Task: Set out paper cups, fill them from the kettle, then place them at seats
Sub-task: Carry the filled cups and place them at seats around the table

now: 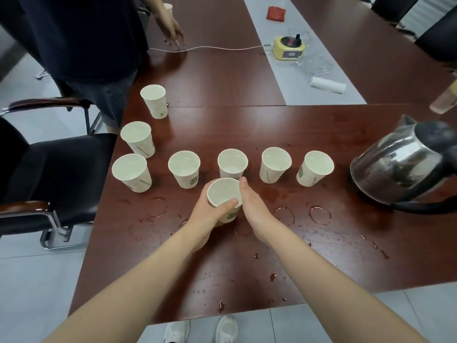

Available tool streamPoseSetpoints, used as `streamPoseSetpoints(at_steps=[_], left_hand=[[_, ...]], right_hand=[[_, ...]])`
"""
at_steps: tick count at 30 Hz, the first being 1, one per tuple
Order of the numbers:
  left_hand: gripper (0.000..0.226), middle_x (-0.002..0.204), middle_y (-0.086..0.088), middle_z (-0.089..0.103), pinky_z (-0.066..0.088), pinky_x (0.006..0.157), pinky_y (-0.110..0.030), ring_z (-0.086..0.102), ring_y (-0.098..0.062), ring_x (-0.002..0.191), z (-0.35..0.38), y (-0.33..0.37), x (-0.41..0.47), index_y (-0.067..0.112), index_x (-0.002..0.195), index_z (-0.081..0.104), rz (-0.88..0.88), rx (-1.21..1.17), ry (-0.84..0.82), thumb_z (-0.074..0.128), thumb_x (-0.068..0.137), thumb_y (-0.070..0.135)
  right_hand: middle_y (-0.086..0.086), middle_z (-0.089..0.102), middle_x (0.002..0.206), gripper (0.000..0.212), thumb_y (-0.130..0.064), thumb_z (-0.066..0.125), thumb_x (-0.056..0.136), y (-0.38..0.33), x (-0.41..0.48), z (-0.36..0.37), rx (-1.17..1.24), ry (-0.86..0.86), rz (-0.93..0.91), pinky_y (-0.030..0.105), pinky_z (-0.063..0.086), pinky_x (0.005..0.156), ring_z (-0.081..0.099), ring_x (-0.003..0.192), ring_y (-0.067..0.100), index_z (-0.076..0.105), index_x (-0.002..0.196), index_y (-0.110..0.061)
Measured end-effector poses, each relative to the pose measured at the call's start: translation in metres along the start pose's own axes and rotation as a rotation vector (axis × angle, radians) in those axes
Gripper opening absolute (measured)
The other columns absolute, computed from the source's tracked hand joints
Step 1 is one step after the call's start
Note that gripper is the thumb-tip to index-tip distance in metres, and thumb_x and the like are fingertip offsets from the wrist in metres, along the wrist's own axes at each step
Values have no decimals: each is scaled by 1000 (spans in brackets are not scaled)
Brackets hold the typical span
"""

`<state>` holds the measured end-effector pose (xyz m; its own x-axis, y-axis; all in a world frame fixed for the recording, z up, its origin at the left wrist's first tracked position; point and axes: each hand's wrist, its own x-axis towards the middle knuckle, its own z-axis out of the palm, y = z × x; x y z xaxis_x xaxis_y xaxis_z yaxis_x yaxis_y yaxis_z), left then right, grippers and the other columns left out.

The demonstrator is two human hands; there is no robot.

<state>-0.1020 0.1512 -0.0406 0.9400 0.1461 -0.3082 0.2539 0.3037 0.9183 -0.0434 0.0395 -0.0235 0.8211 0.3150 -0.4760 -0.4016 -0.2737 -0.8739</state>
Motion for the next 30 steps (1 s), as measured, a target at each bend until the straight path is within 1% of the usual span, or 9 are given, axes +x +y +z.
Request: streamPoseSetpoints(at_steps=[3,7,9,11,13,18,23,27,30], left_hand=[[73,113,5,66,50,90,-48,59,-18,111,-6,7,1,29,119,52,-3,-60,39,80,52,37],[62,101,14,66,54,75,-39,61,-10,98,-10,11,1,35,108,53,-7,-137,92,78,53,31],[55,99,16,65,54,72,-36,60,-8,96,-12,12,-1,37,106,52,-13,-149,115,75,57,27],[53,96,18,66,52,73,-35,60,-8,96,-17,13,-1,38,107,52,-21,-153,127,73,60,25],[49,94,20,66,52,74,-35,61,-6,95,-21,13,-3,38,107,52,-19,-159,137,68,63,23],[65,93,20,68,56,68,-29,65,2,88,-33,11,-8,37,109,52,-16,-145,121,77,49,35],[69,94,20,68,54,77,-36,65,0,89,-40,5,-9,35,110,52,-37,-152,126,76,46,38],[69,91,22,68,56,70,-31,65,4,85,-43,1,-10,35,110,52,-44,-151,134,76,46,39],[71,92,22,68,56,70,-30,66,4,85,-46,-1,-12,35,112,51,-53,-149,139,76,45,39]], right_hand=[[-12,55,122,49,-50,24,101,-6,3,8,54,7,-7,23,41,90,51,114,7,52,130,-23],[-2,61,116,40,-50,32,99,-3,19,11,84,165,-17,44,46,98,57,113,18,49,120,-21],[0,55,123,46,-46,48,95,2,25,7,86,260,-50,39,42,103,51,115,15,43,130,-17],[6,46,138,66,-40,62,89,6,32,5,73,273,-76,27,37,100,46,122,15,33,141,-12],[6,40,144,78,-34,71,83,11,41,5,19,267,-103,25,34,102,41,129,16,29,144,-11],[-1,50,136,89,-28,85,64,12,64,7,-1,220,-226,24,38,99,48,122,11,36,137,-17],[0,52,134,99,-28,86,57,10,79,8,-1,205,-293,23,40,101,50,122,12,35,140,-14],[-1,57,123,75,-12,87,66,8,88,5,-31,216,-329,3,41,78,55,113,12,44,127,-14],[-5,56,117,70,-7,85,67,6,91,1,-50,199,-344,1,41,73,53,106,7,43,122,-21]])
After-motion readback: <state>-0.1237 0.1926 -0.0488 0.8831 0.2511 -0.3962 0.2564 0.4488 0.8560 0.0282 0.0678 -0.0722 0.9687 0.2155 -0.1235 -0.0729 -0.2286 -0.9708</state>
